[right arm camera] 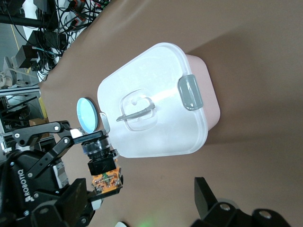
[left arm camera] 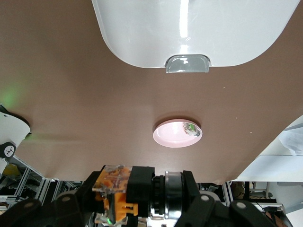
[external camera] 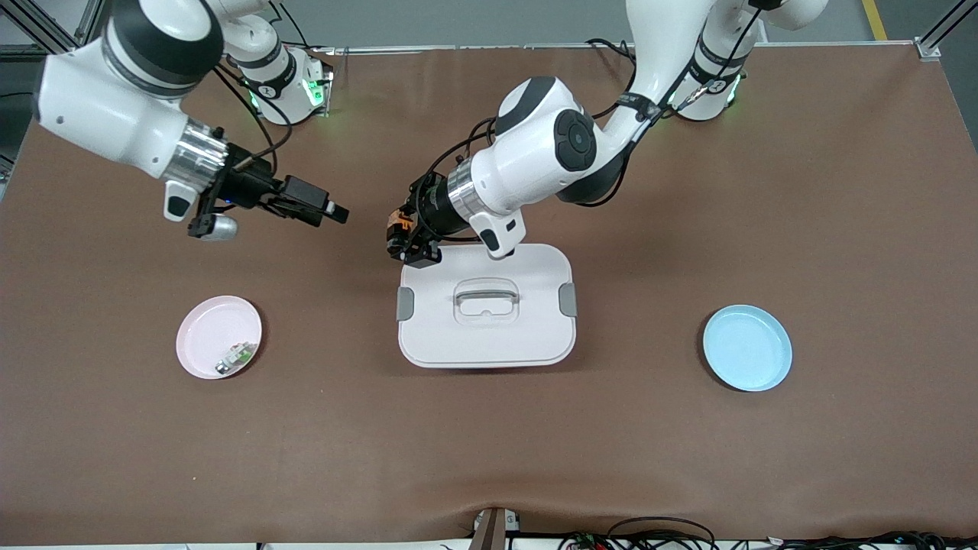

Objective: Transfer orange switch to right arm and place
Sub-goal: 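Hold the switch above the box while the right gripper reaches it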

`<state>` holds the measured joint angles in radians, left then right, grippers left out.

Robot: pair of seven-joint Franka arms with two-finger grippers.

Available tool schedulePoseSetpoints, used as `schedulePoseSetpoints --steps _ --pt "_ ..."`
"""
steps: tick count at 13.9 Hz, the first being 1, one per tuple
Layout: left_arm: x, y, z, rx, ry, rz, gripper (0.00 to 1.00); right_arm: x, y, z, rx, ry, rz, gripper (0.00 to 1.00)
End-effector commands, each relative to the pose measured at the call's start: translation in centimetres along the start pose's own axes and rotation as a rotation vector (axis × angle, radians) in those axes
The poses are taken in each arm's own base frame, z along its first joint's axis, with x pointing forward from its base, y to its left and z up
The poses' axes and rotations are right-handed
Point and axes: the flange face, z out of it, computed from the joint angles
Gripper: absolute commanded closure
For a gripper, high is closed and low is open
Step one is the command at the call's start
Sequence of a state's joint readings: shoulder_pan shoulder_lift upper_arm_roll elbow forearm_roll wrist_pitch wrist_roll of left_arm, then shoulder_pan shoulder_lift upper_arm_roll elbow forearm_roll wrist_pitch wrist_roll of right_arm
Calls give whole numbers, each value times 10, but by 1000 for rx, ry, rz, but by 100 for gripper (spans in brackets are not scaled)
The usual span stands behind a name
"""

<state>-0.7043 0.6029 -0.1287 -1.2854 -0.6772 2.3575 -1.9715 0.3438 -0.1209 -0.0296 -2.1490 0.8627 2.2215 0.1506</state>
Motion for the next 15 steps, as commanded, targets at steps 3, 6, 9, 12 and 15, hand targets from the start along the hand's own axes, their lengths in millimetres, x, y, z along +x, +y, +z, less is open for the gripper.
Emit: schedulePoseSetpoints --steps 3,6,9,12,15 --pt "-8 -3 -4 -10 -10 -3 67 -17 -12 25 18 10 0 0" --pt "-11 -6 -5 -9 -13 4 67 -15 -15 35 14 -1 -1 0" --pt "-13 -6 -8 -13 -16 6 67 -8 -23 48 19 -2 0 0" --pt "-14 -6 -9 -13 -17 6 67 -10 -29 55 31 -7 31 0" --pt "-12 -5 -9 -15 -15 5 67 -10 -40 58 37 -11 60 0"
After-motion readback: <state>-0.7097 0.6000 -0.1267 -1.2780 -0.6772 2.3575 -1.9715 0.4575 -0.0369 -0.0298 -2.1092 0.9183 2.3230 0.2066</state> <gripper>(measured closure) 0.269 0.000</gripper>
